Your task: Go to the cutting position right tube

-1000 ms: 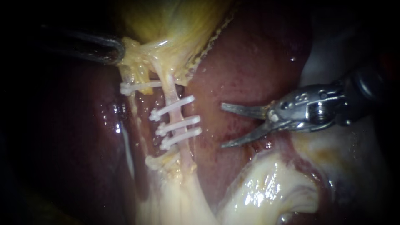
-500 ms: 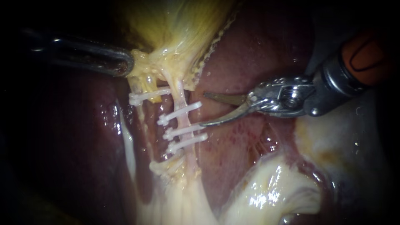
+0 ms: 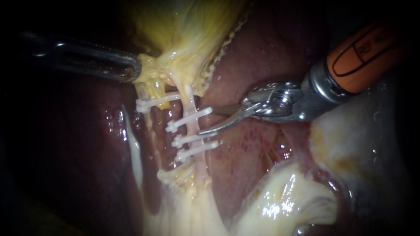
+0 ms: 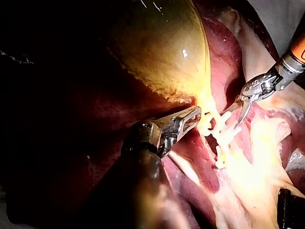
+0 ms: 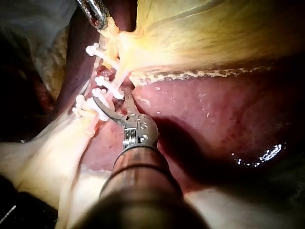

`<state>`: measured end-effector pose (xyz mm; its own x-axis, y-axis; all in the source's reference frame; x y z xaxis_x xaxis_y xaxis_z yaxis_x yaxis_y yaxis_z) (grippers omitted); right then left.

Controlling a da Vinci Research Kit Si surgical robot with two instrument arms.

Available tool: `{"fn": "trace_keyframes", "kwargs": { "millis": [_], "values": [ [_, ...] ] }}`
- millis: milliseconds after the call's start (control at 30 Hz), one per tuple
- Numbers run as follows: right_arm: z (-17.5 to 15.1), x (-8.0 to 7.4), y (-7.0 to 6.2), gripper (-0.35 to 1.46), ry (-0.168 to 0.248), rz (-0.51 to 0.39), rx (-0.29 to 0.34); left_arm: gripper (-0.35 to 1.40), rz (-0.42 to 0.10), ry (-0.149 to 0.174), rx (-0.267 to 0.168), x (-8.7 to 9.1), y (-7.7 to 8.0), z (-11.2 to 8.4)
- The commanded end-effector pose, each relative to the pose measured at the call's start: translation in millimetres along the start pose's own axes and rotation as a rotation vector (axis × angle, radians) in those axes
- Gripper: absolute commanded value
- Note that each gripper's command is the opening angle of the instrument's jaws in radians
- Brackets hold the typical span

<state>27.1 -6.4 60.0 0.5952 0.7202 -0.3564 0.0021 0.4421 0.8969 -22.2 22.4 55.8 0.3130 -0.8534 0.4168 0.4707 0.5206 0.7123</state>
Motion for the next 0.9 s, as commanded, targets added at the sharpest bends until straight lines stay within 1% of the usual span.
{"fn": "trace_keyframes", "kwargs": {
  "millis": [33, 200, 300, 433, 567, 633, 733, 833, 900],
  "values": [
    [0.2, 0.1, 0.1, 1.33, 0.004, 0.005, 0.011, -0.35, 0.0, 0.0, -0.001, 0.0, 0.0, 0.0],
    [1.6, 0.5, 0.7, 1.33, 0.028, -0.001, 0.063, -0.35, 0.001, 0.0, 0.001, 0.1, -0.1, 0.2],
    [2.6, 0.5, 1.1, 1.32, 0.037, -0.015, 0.089, -0.35, 0.001, 0.0, 0.001, 0.1, -0.1, 0.3],
    [3.8, 0.3, 1.6, 1.28, 0.061, -0.033, 0.137, -0.35, 0.001, 0.0, 0.001, 0.1, -0.1, 0.3],
    [4.9, 0.7, 2.0, 1.23, 0.111, -0.048, 0.203, -0.35, 0.001, 0.001, 0.003, 0.1, -0.1, 0.4],
    [5.4, 1.2, 2.2, 1.2, 0.145, -0.056, 0.253, -0.35, 0.001, 0.001, 0.003, 0.1, -0.1, 0.4],
    [6.0, 1.8, 2.6, 1.17, 0.184, -0.066, 0.317, -0.35, 0.001, 0.001, 0.003, 0.1, -0.1, 0.5],
    [6.5, 2.2, 2.9, 1.15, 0.214, -0.073, 0.373, -0.35, 0.001, 0.001, 0.003, 0.1, -0.1, 0.5],
    [6.7, 2.4, 3.0, 1.13, 0.225, -0.077, 0.397, -0.35, 0.001, 0.001, 0.003, 0.1, -0.1, 0.5]
  ]
}}
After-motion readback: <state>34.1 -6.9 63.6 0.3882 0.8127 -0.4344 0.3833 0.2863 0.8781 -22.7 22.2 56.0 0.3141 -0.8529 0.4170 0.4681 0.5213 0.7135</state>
